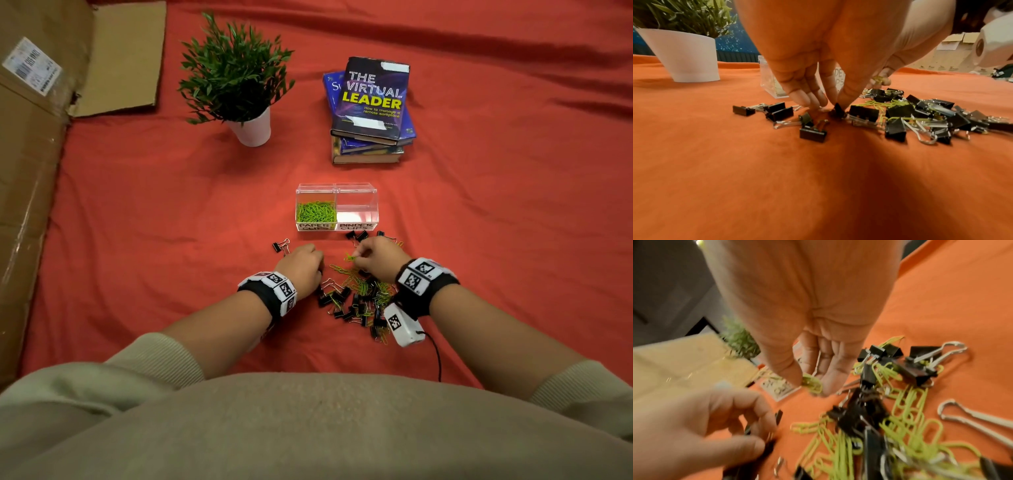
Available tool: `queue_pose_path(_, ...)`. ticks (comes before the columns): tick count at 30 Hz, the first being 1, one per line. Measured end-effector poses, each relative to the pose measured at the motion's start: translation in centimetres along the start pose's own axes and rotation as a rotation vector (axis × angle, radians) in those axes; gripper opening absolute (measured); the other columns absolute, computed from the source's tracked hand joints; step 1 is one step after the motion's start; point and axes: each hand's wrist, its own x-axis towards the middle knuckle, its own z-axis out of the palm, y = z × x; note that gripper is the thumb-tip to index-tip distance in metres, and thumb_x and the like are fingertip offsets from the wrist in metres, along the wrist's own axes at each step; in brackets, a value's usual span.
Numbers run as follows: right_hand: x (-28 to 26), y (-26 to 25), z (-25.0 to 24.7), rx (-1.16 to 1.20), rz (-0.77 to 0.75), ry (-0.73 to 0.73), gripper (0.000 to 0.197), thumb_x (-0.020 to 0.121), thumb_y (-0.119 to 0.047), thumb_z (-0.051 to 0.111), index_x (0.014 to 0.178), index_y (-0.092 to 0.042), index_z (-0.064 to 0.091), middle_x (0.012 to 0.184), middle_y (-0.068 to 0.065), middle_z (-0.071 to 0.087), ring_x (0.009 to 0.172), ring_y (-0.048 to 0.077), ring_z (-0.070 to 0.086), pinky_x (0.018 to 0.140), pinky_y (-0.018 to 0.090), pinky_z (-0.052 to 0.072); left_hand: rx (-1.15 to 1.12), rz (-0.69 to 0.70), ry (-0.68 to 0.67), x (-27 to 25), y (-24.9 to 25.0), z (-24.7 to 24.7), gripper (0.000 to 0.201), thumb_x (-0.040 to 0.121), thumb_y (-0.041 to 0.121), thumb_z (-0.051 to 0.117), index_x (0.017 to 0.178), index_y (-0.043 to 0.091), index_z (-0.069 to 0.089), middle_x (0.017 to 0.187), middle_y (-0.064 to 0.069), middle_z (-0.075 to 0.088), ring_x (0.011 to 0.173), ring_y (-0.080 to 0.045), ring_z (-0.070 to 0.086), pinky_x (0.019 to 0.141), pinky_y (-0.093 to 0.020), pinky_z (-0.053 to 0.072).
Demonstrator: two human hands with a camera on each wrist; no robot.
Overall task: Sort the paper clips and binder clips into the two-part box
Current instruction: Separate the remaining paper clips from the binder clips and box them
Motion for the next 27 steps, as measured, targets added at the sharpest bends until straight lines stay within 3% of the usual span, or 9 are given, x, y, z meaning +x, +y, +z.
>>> queue_pose_path(2,-0.3,0.3,-1.2,0.120,0.025,-0.036,0.005,0.086,-0.014,0.063,0.088,-0.009,0.066,0.081,0.006,0.071,0.063,0.013,0.060,0.058,0.028,0.056,-0.026,0.011,0.036,0.0,0.3,-0.2,0.020,0.082,0.012,0.053,0.102,0.008,0.056,0.108,-0.009,0.051,0.109,-0.028,0.051,0.088,-0.041,0.048)
queue_pose_path(5,-0.8,0.9,-2.4,0.278,0.045,-0.067,0.014,0.084,-0.006,0.064,0.098,-0.005,0.065,0.091,0.013,0.073,0.060,0.012,0.058,0.047,0.013,0.046,-0.053,0.100,0.069,0.5,1.6,-0.4,0.024,0.085,0.010,0.052,0.109,0.010,0.056,0.112,-0.007,0.051,0.111,-0.025,0.049,0.091,-0.041,0.046)
queue_pose_path(9,-1.4,1.9,-3.2,0.406,0.030,-0.080,0.028,0.083,-0.003,0.063,0.108,-0.014,0.068,0.080,0.004,0.069,0.070,0.018,0.058,0.064,0.030,0.044,0.001,0.113,0.003,1.2,3.1,0.4,0.026,0.089,0.018,0.058,0.112,0.007,0.056,0.113,-0.010,0.051,0.113,-0.027,0.048,0.094,-0.042,0.046)
queue_pose_path(12,-2.0,2.5,-3.5,0.393,0.061,-0.046,0.022,0.086,-0.008,0.062,0.102,-0.020,0.071,0.085,0.006,0.070,0.060,0.010,0.054,0.060,0.025,0.042,0.093,0.091,-0.008,1.2,3.6,1.0,0.022,0.090,0.017,0.058,0.107,0.003,0.057,0.109,-0.011,0.050,0.110,-0.029,0.049,0.085,-0.044,0.050)
queue_pose_path(15,-2.3,3.0,-3.5,0.510,0.104,-0.059,0.017,0.090,-0.010,0.055,0.087,-0.016,0.071,0.091,0.012,0.069,0.062,0.012,0.056,0.067,0.028,0.046,0.174,0.111,-0.014,1.1,3.7,1.3,0.015,0.090,0.005,0.053,0.105,0.002,0.056,0.107,-0.012,0.050,0.106,-0.031,0.050,0.077,-0.043,0.050)
queue_pose_path(19,-2.5,2.9,-3.5,0.685,0.149,-0.110,0.029,0.091,0.005,0.039,0.081,-0.006,0.064,0.083,0.010,0.063,0.071,0.018,0.060,0.071,0.030,0.053,0.212,0.118,-0.029,1.1,3.8,1.6,0.019,0.090,0.002,0.048,0.108,0.000,0.052,0.110,-0.015,0.051,0.107,-0.034,0.050,0.082,-0.044,0.048)
queue_pose_path(23,-2.5,2.6,-3.2,0.847,0.224,-0.125,0.025,0.087,0.007,0.038,0.085,-0.001,0.061,0.079,0.015,0.058,0.066,0.021,0.057,0.063,0.030,0.051,0.104,0.070,-0.037,1.0,3.6,0.6,0.022,0.091,0.008,0.047,0.109,-0.001,0.052,0.112,-0.017,0.054,0.106,-0.034,0.053,0.086,-0.043,0.046)
queue_pose_path(25,-2.7,2.5,-2.8,0.763,0.240,-0.133,0.014,0.091,-0.004,0.048,0.088,0.000,0.061,0.074,0.011,0.057,0.060,0.018,0.055,0.055,0.027,0.047,-0.004,0.050,-0.021,0.8,3.3,-0.1,0.017,0.089,0.010,0.047,0.102,0.000,0.054,0.106,-0.017,0.057,0.096,-0.034,0.057,0.077,-0.038,0.045)
queue_pose_path(27,-2.8,2.4,-2.0,0.473,0.229,-0.115,0.015,0.092,-0.015,0.054,0.088,-0.003,0.063,0.070,0.005,0.057,0.056,0.014,0.052,0.051,0.023,0.045,-0.182,-0.009,0.031,0.5,2.8,-0.7,0.003,0.085,0.010,0.051,0.087,0.008,0.053,0.089,-0.012,0.058,0.080,-0.029,0.057,0.064,-0.032,0.042)
